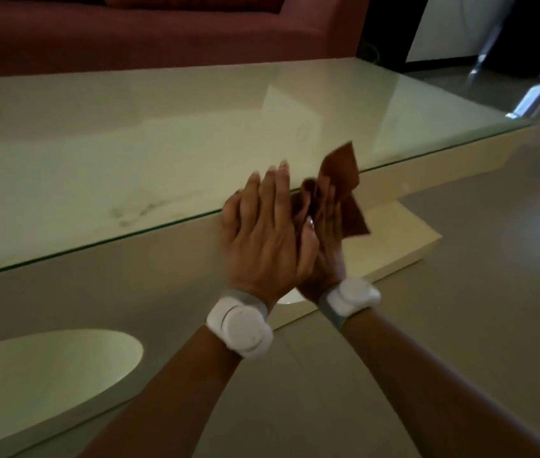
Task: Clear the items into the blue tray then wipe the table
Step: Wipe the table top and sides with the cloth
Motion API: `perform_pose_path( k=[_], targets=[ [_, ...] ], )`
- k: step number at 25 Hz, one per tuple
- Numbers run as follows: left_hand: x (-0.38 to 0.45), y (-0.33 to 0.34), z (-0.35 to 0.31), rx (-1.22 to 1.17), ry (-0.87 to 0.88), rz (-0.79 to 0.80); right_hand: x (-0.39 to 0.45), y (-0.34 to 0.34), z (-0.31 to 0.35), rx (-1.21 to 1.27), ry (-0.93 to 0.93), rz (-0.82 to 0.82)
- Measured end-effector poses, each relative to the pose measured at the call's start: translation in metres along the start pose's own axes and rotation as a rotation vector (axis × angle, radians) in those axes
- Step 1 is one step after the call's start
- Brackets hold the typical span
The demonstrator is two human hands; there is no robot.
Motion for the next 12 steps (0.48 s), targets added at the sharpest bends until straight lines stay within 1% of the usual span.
perform_pose_path(
  k=[3, 5, 6, 9, 10, 11, 12],
  targets=[
    [0.000, 0.005, -0.003, 0.072, 0.088, 0.052, -0.005, 0.002, -0.017, 0.026, -0.046, -0.040],
    [-0.003, 0.004, -0.001, 0.099, 0.080, 0.054, -0.007, -0.003, -0.028, -0.004, -0.050, -0.091],
    [-0.004, 0.003, -0.004, 0.101, 0.060, 0.045, -0.006, -0.008, -0.045, 0.018, 0.007, -0.112],
    [-0.004, 0.004, -0.022, 0.111, 0.012, 0.033, 0.015, -0.024, -0.112, 0.236, 0.374, -0.159],
    [-0.003, 0.007, -0.035, 0.121, 0.020, 0.031, 0.026, -0.027, -0.127, 0.321, 0.449, -0.167],
    [0.002, 0.012, -0.048, 0.108, 0.036, 0.038, 0.036, -0.029, -0.131, 0.354, 0.462, -0.167],
    [0.007, 0.016, -0.060, 0.077, 0.060, 0.041, 0.041, -0.029, -0.124, 0.316, 0.405, -0.159]
  ],
)
Point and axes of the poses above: each hand's wrist, its own x-axis towards the middle knuckle, its own y-axis out of the palm, z = x × y, the point moved 6 cm from there along x, towards the middle knuckle, and after that the axes turned 3 degrees about y, right-handed, at the moved point
